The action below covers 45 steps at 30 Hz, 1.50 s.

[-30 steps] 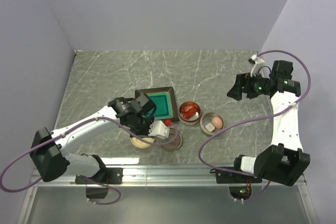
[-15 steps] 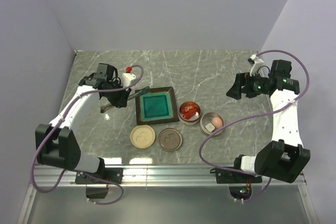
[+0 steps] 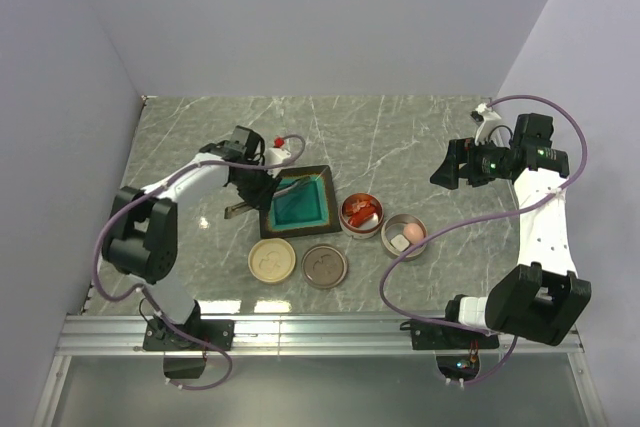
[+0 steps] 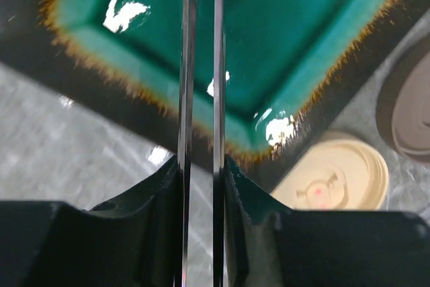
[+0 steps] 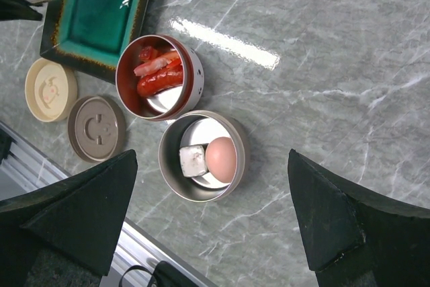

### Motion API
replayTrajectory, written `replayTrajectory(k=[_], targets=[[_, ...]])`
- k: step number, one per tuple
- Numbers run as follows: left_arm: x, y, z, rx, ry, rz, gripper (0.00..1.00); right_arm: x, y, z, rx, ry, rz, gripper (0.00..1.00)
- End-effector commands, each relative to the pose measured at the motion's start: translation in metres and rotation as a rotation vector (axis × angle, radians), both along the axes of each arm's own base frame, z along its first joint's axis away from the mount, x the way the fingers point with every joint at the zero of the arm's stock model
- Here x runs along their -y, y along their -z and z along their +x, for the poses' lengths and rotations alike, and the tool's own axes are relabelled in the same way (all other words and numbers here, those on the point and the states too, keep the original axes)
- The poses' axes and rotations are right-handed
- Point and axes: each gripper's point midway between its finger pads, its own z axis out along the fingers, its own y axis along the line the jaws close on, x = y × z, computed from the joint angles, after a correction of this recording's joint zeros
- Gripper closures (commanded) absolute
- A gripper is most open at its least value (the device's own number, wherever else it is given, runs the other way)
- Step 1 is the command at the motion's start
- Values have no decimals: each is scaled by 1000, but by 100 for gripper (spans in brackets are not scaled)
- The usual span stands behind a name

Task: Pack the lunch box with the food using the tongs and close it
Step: Put down the clamp

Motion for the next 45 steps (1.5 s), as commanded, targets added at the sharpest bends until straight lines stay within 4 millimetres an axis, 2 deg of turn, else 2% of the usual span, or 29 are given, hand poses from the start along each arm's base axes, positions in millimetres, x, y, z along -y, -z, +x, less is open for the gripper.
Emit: replayTrajectory(k=[1, 8, 15, 16, 20, 21, 30, 31, 41, 45], targets=[[3, 0, 27, 49, -44, 24, 67, -2, -17, 8, 64, -13, -9, 0], [9, 23, 29, 21, 19, 99, 53, -1, -17, 8, 63, -13, -16, 0], [15, 24, 29, 32, 60, 133, 44, -1, -18, 7, 70, -12, -20, 0], [16, 23, 28, 39, 71, 139, 38, 0, -18, 7, 70, -13, -25, 0], [17, 17, 24, 52, 92, 153, 35, -1, -18, 7, 71, -14, -24, 0], [17, 16, 22, 47, 96, 156, 26, -1, -18, 7, 72, -16, -24, 0], [21, -6, 24, 72, 95, 143, 20, -2, -20, 5, 78, -19, -23, 0], [22, -9, 24, 76, 102, 139, 9, -2, -21, 5, 81, -21, -24, 0], [24, -17, 22, 87, 105, 137, 5, -3, -26, 3, 95, -23, -24, 0], [25, -40, 30, 152, 83, 122, 0, -3, -29, 3, 100, -22, -27, 0]])
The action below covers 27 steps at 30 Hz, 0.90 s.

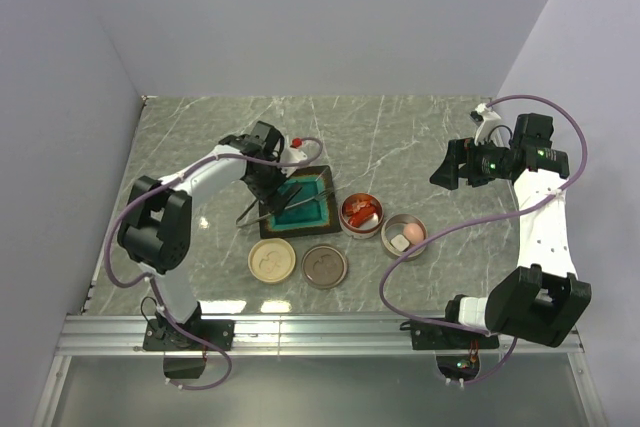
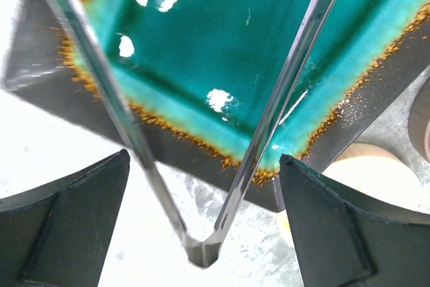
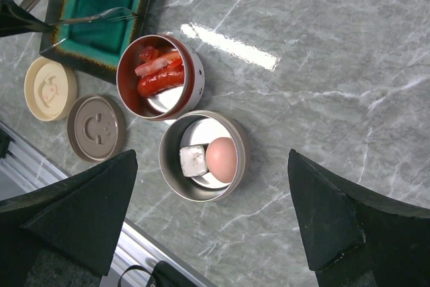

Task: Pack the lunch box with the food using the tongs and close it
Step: Put down the clamp, then pick up the lid of the lunch box with the left arm

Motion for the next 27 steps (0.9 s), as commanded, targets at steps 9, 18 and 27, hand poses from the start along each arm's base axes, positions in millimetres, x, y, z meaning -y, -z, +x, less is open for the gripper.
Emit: replayTrajectory(k=[9, 18, 27], targets=[[18, -122, -9, 280, 163, -201, 1, -4, -29, 0, 103, -27, -19, 0], [37, -107, -111, 350, 735, -319, 19, -7, -28, -3, 108, -31, -6, 0], [67, -48, -171, 383, 1145, -215, 43, -6, -23, -6, 95, -26, -13, 0]])
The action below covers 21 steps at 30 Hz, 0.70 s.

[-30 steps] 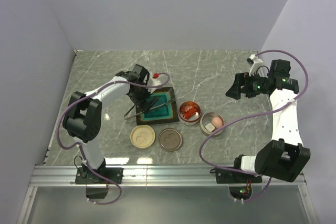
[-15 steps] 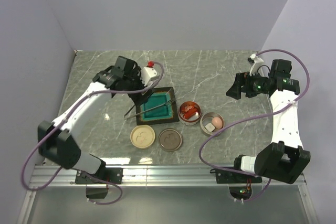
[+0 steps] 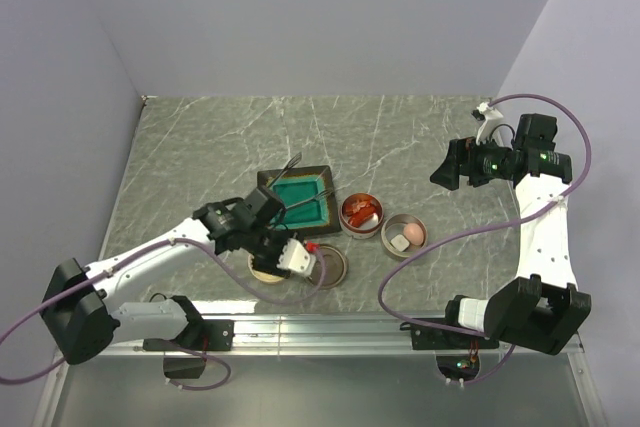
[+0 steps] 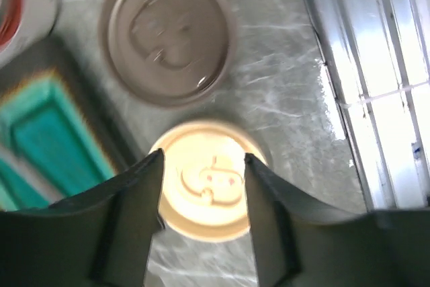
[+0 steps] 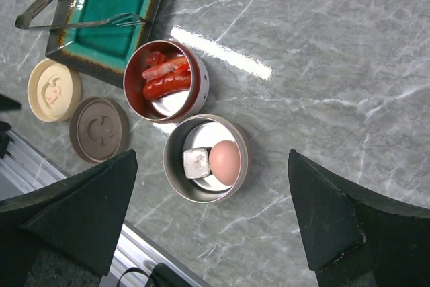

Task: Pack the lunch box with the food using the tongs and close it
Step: Pick up the lid of the lunch box with the left arm

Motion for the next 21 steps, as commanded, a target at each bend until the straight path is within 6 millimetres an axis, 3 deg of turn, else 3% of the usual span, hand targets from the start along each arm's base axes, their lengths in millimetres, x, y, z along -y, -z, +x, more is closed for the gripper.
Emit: replayTrajectory(k=[1, 9, 21], targets=[[23, 5, -1, 126, 175, -27, 45, -3, -9, -2, 44, -14, -12, 0], [50, 27, -20, 161, 316, 12, 50, -1, -2, -6, 30, -17, -35, 0], [61, 67, -27, 85, 353, 127, 61, 1, 1, -6, 23, -24, -49, 0]])
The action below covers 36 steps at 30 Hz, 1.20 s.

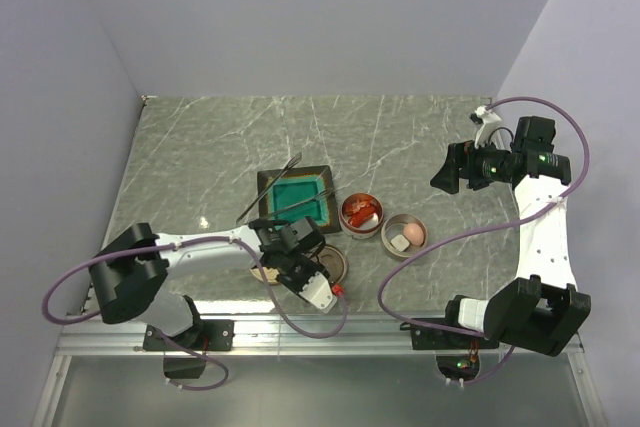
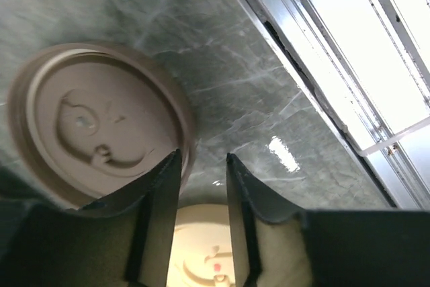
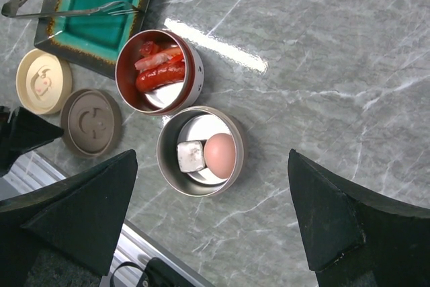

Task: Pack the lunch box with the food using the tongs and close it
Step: Pick up the lid of the lunch box with the left arm, then pass the lid of the lunch box from the left arm to the right

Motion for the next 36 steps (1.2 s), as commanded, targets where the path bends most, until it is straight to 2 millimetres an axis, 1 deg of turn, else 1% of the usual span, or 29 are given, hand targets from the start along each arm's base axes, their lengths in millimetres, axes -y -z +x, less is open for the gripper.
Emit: replayTrajectory(k=[1, 8, 9, 11, 12, 14, 16, 17, 18, 19, 20, 21, 22, 23, 24, 25, 26, 27, 28, 29, 30, 31, 32, 33, 34, 35, 36], targets=[[13, 0, 6, 15, 17, -6, 62, -1, -7, -2, 33, -18, -25, 0], [9, 12, 7, 19, 10, 24, 75, 2, -8, -2, 43, -16, -47, 0], [10, 11, 7, 18, 10, 23, 80, 2, -7, -2, 40, -15, -46, 0], [10, 10, 7, 14, 6, 26, 87, 2, -8, -2, 43, -15, -46, 0], [11, 9, 5, 7, 1, 26, 93, 2, -8, -2, 43, -15, -46, 0], [17, -2, 4, -5, -7, -2, 100, 3, -8, -1, 51, -15, -53, 0], [18, -15, -3, -44, -20, -20, 100, 5, -6, -1, 52, -13, -66, 0], [23, -27, -3, -55, -21, -46, 100, 5, -5, -1, 59, -20, -76, 0], [20, -36, -10, -85, -31, -42, 100, 6, -3, -1, 56, -24, -81, 0], [22, -45, -14, -105, -28, -57, 100, 7, 0, -1, 53, -30, -90, 0], [30, -62, -20, -142, -17, -98, 100, 8, 1, -3, 56, -50, -104, 0], [32, -74, -25, -173, -29, -123, 100, 8, 3, -4, 56, -60, -112, 0], [29, -81, -31, -209, -36, -116, 100, 8, 5, -5, 62, -72, -119, 0], [37, -99, -37, -246, -22, -158, 100, 7, 4, -7, 87, -101, -137, 0], [38, -109, -41, -284, -45, -167, 100, 6, 1, -9, 118, -119, -151, 0], [36, -117, -46, -319, -53, -163, 100, 5, 5, -12, 127, -132, -155, 0], [43, -134, -51, -364, -43, -202, 100, 3, 2, -10, 170, -157, -167, 0], [43, -142, -51, -407, -75, -205, 100, 1, -2, -13, 212, -176, -178, 0], [45, -156, -51, -438, -82, -228, 100, -2, 0, -15, 247, -215, -195, 1], [46, -165, -55, -503, -99, -240, 100, -8, -2, -18, 285, -249, -180, 1], [47, -171, -49, -540, -127, -253, 100, -13, -3, -25, 325, -274, -185, 2], [48, -181, -48, -566, -138, -268, 100, -15, -3, -26, 383, -320, -212, 2], [48, -190, -51, -633, -144, -280, 100, -22, -5, -30, 429, -360, -200, 2], [47, -193, -41, -663, -177, -287, 100, -26, -2, -36, 485, -402, -226, 3], [48, -202, -38, -685, -183, -304, 100, -29, -3, -38, 527, -429, -233, 3], [45, -205, -31, -726, -217, -308, 100, -36, -7, -44, 585, -461, -232, 4], [45, -212, -31, -771, -211, -322, 100, -40, -1, -49, 605, -488, -226, 4]])
